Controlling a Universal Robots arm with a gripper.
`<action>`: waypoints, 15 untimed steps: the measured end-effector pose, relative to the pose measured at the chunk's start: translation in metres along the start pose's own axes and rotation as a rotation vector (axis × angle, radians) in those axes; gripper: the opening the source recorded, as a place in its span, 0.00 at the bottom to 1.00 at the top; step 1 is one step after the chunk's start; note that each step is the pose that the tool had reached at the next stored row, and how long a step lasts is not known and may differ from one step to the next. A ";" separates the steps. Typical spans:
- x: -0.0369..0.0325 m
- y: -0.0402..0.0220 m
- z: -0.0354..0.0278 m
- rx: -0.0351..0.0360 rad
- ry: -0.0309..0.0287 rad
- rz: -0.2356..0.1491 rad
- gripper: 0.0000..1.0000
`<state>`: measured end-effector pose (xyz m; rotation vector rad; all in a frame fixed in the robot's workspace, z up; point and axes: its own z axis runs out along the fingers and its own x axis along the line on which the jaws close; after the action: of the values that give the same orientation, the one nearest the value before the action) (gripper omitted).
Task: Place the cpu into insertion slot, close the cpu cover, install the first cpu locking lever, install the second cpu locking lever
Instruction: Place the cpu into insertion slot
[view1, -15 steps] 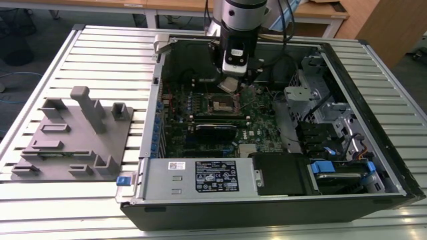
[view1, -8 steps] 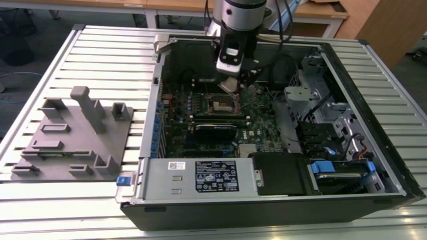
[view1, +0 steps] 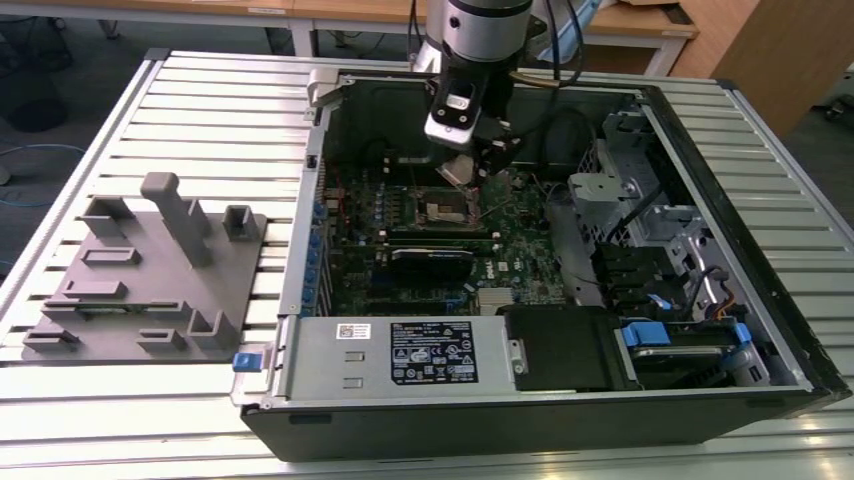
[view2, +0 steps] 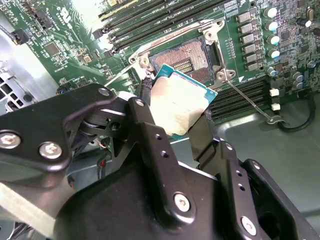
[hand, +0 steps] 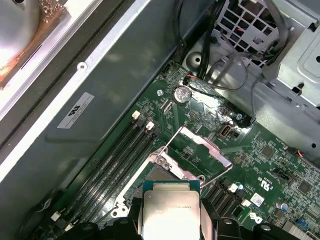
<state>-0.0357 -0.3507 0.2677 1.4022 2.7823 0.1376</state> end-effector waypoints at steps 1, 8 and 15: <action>0.0000 0.0000 0.0000 -0.0001 0.0000 0.000 0.54; 0.0000 0.0001 -0.0012 -0.0001 -0.0001 0.002 0.54; 0.0001 0.0000 -0.0014 -0.0002 -0.0014 0.015 0.54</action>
<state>-0.0359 -0.3507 0.2691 1.4228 2.7711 0.1371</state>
